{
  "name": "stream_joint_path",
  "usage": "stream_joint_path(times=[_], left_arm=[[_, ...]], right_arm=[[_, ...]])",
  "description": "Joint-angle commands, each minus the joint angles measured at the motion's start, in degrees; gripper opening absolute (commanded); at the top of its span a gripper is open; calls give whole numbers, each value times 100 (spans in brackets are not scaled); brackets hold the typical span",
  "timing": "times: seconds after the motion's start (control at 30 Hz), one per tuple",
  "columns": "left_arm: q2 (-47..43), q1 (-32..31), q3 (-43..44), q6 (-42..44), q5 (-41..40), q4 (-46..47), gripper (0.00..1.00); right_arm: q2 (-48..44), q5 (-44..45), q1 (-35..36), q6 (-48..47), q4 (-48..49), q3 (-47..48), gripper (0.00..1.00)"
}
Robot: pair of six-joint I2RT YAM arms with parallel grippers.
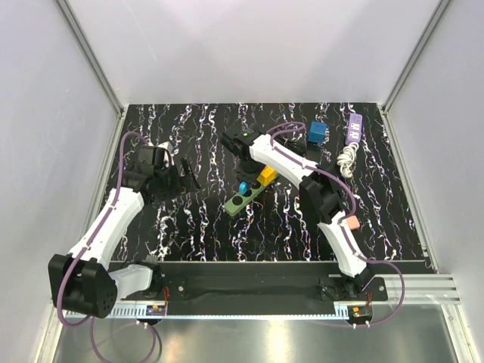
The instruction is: Insert the plug
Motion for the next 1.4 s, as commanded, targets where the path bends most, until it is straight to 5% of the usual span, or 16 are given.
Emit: stream_joint_path(times=[0.0,1.37], left_arm=[[-67,35,80,17,-112,52,99],[-85,61,89,9,-86,52,99]], right_arm=[[-51,-41,-33,238,36,-45,0],[-306,-217,-33,519,195,-414,0]])
